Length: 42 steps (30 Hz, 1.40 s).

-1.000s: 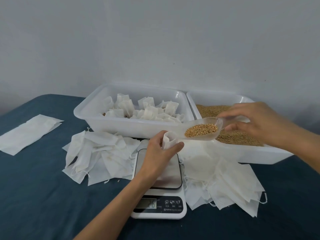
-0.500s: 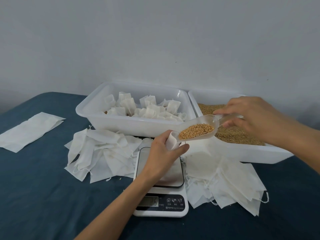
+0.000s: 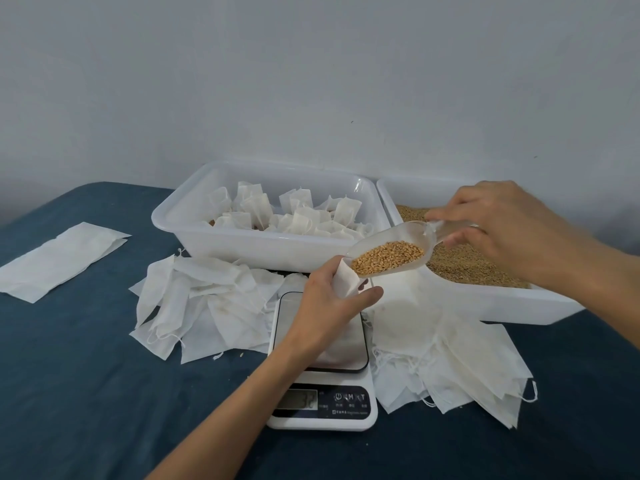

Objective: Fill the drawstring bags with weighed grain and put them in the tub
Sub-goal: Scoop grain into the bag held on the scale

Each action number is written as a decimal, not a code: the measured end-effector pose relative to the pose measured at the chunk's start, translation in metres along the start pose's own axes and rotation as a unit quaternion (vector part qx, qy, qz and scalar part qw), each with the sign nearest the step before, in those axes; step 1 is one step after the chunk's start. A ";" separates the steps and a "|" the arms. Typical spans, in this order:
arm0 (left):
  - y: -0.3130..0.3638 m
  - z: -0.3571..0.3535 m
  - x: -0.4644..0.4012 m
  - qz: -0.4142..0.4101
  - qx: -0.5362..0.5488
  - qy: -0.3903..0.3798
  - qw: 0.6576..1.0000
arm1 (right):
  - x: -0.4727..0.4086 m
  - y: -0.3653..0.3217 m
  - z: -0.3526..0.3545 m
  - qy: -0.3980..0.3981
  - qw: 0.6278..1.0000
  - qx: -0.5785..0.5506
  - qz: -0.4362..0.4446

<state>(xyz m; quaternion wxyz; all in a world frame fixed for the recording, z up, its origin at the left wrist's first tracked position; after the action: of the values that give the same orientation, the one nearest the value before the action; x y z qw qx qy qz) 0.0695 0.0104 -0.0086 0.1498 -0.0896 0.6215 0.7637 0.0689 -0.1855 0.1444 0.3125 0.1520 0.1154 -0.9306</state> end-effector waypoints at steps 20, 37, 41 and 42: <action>0.001 0.001 0.001 0.022 0.033 -0.002 0.999 | -0.001 -0.006 0.002 0.014 1.000 0.019 0.002; 0.000 0.003 -0.001 0.036 0.042 -0.001 0.998 | -0.001 -0.007 -0.001 0.015 1.000 0.022 0.006; 0.003 0.006 0.000 0.049 0.035 -0.004 0.998 | -0.001 -0.008 0.001 0.015 1.000 0.021 -0.001; 0.004 0.006 0.001 0.050 0.034 -0.006 0.998 | -0.001 -0.009 0.001 0.015 1.000 0.022 -0.003</action>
<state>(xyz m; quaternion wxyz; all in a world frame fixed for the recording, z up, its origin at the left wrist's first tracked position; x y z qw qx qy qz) 0.0679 0.0159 -0.0037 0.1182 -0.0481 0.6501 0.7490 0.0638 -0.1784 0.1470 0.3047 0.1724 0.0997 -0.9314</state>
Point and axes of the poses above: each hand's wrist, its own x-axis away from the middle knuckle, its own z-axis out of the back of the hand, y = z × x, the point moved 6 cm from there along -x, towards the middle knuckle, and after that the axes turned 13 degrees about -x, right-handed, at the moved point
